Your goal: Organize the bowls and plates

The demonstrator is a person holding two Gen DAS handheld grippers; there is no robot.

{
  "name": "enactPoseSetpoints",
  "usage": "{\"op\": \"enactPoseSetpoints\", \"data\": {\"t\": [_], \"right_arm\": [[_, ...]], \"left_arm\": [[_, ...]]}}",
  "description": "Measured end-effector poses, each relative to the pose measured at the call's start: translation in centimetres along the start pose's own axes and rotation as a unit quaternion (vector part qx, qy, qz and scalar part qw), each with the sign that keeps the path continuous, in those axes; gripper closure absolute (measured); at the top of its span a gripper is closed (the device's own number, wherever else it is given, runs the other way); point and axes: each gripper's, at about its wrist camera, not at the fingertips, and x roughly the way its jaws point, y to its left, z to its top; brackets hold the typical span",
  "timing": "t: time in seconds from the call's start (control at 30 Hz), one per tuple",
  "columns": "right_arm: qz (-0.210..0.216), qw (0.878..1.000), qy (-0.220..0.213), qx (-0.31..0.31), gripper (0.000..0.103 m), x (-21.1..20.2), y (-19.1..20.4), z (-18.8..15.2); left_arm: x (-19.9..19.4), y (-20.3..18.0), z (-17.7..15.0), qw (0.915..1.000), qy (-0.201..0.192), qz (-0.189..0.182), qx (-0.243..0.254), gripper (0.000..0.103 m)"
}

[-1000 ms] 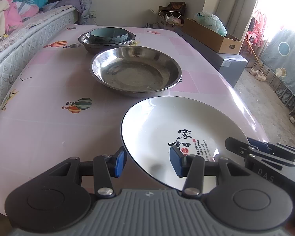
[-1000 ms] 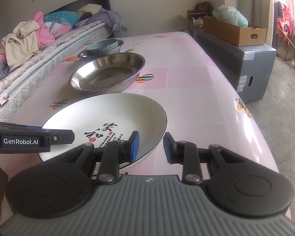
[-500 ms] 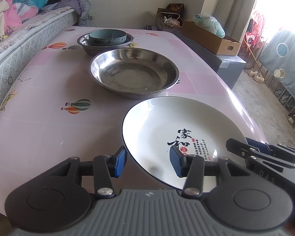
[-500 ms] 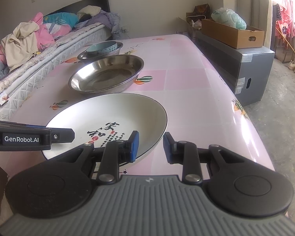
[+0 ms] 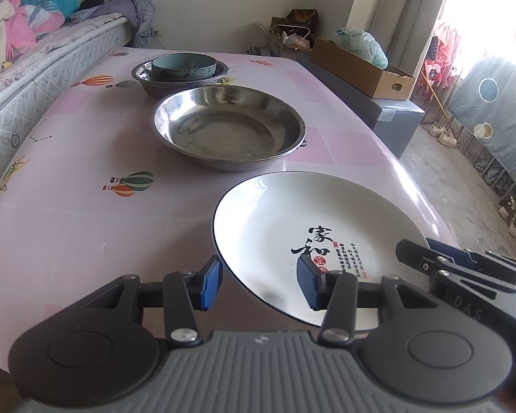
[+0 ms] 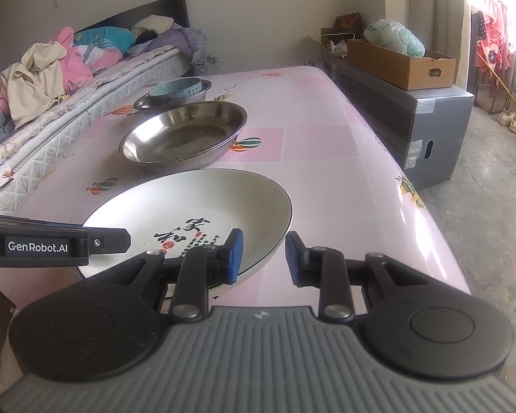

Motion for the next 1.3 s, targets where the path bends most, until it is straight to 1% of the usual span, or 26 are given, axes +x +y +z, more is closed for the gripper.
{"op": "enactPoseSetpoints", "data": {"t": [0.2,0.23,0.27,0.3,0.33,0.4,0.43,0.47,0.53,0.57,0.6,0.63,0.7,0.77,0.83,0.9,0.93,1.07,1.2,1.3], "right_arm": [[-0.006,1.0,-0.012,-0.012,0.076,-0.5,0.3,0.0],[-0.006,1.0,-0.014,-0.014,0.076,-0.6,0.3,0.0],[0.005,1.0,-0.017,-0.017,0.084,-0.6,0.4,0.0],[0.029,0.999,-0.017,-0.014,0.086,-0.7,0.5,0.0],[0.042,0.999,-0.019,-0.013,0.086,-0.7,1.0,0.0],[0.018,0.998,-0.03,-0.057,0.086,-0.5,2.7,0.0],[0.011,0.997,-0.039,-0.064,0.086,-0.3,2.9,-0.1],[0.015,0.998,-0.038,-0.053,0.086,0.2,2.7,0.0],[0.023,0.999,-0.019,-0.029,0.086,1.5,1.9,-0.1],[0.016,0.999,-0.016,-0.036,0.086,2.4,1.8,-0.4],[0.003,0.999,-0.006,-0.047,0.086,3.1,1.7,-0.6],[-0.002,0.999,0.0,-0.045,0.086,3.7,1.4,-0.6],[0.008,1.0,0.0,-0.03,0.086,3.8,0.7,-0.4],[0.022,0.999,-0.017,-0.018,0.085,3.3,0.0,0.1],[0.044,0.998,-0.041,0.014,0.085,2.3,-1.3,0.8],[0.051,0.996,-0.057,0.038,0.076,1.9,-2.6,1.3],[0.049,0.996,-0.059,0.047,0.075,2.0,-3.3,1.5],[0.047,0.994,-0.032,0.091,0.071,3.8,-5.9,1.3],[0.072,0.986,-0.013,0.147,0.071,5.4,-8.2,0.8],[0.096,0.98,0.001,0.173,0.071,6.5,-9.3,0.3]], "left_arm": [[-0.6,-0.2,0.1,0.9998,-0.017,-0.003,0.005,0.055],[-0.6,-0.2,0.1,0.9997,-0.02,-0.007,0.006,0.057],[-0.6,-0.3,0.0,0.9997,-0.018,-0.017,0.006,0.06],[-0.4,-0.4,0.0,0.9996,-0.014,-0.024,0.005,0.061],[-0.2,-0.6,-0.1,0.9994,-0.012,-0.031,0.009,0.064],[0.5,-0.5,-0.3,0.9994,-0.007,-0.034,0.008,0.065],[0.9,-0.4,-0.4,0.9996,-0.002,-0.028,0.005,0.066],[1.3,-0.2,-0.4,0.9997,0.0,-0.025,0.003,0.067],[1.7,0.1,-0.5,0.9997,-0.005,-0.023,0.008,0.067],[2.0,0.1,-0.4,0.9998,-0.001,-0.017,0.012,0.068],[2.2,0.2,-0.3,0.9998,0.0,-0.017,0.01,0.068],[2.2,0.4,-0.1,0.9998,0.0,-0.019,0.007,0.068],[2.4,0.6,0.1,0.9998,0.0,-0.019,0.007,0.068],[2.5,0.5,0.3,0.9998,-0.001,-0.017,0.01,0.068],[2.7,0.6,0.6,0.9998,-0.003,-0.017,0.009,0.068],[3.0,0.8,1.0,0.9998,-0.004,-0.016,0.01,0.064],[3.2,0.9,1.2,0.9998,-0.002,-0.015,0.011,0.062],[4.4,1.3,1.9,0.9998,0.012,-0.012,0.005,0.061],[5.3,2.3,2.2,0.9991,0.028,-0.023,-0.02,0.062],[5.6,2.6,2.5,0.9989,0.027,-0.03,-0.021,0.064]]}}
